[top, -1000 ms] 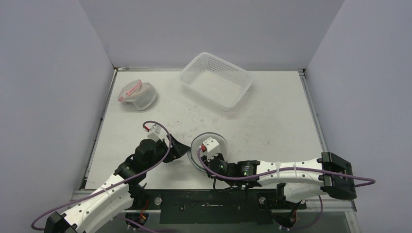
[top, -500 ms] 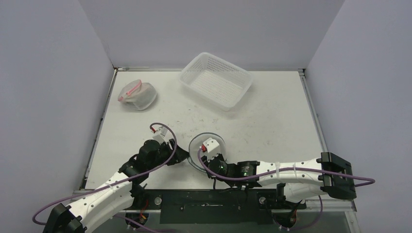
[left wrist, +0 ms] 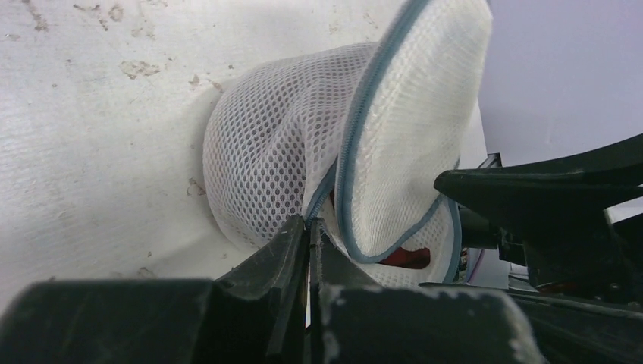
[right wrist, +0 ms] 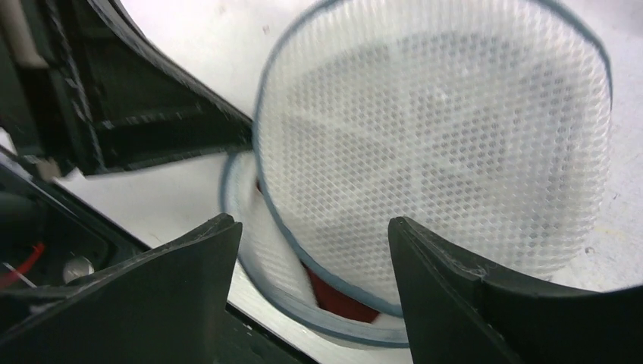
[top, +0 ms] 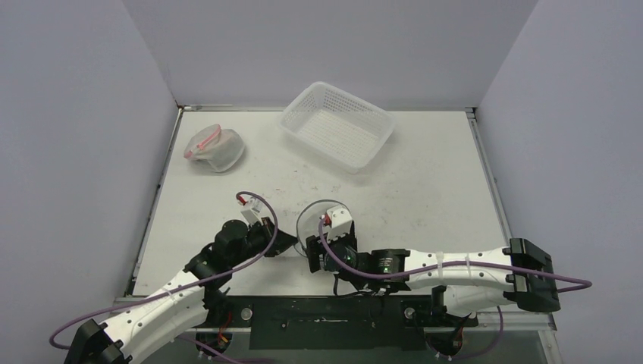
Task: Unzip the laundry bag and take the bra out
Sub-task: Open the laundry bag at the center of the board.
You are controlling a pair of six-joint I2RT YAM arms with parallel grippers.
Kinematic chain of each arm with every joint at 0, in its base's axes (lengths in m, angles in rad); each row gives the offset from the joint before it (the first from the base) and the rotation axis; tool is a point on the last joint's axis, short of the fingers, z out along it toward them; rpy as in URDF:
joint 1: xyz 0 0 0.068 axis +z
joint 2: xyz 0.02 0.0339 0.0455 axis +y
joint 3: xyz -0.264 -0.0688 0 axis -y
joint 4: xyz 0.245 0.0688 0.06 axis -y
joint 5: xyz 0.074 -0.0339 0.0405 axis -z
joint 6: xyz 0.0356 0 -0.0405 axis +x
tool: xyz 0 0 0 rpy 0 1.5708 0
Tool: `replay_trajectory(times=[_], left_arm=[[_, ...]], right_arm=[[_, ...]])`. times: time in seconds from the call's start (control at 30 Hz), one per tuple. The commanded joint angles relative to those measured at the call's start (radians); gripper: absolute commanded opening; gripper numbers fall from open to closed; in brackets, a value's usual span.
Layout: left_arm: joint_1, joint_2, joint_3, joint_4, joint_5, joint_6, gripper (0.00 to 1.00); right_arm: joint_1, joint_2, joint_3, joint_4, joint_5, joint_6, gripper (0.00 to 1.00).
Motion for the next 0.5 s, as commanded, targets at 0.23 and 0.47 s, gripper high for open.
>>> replay_trajectory(times=[0.23, 0.47], left_arm=[[-0.073, -0.004, 0.031, 0.144, -0.041, -0.013, 0.00], [-0.100, 0.008, 0.023, 0.172, -0.055, -0.024, 0.00]], right_arm=[[0.033, 0.211, 0.297, -0.135, 0.223, 0.125, 0.74], [0.030, 0.291, 0.355, -0.203, 0.298, 0.180, 0.66]])
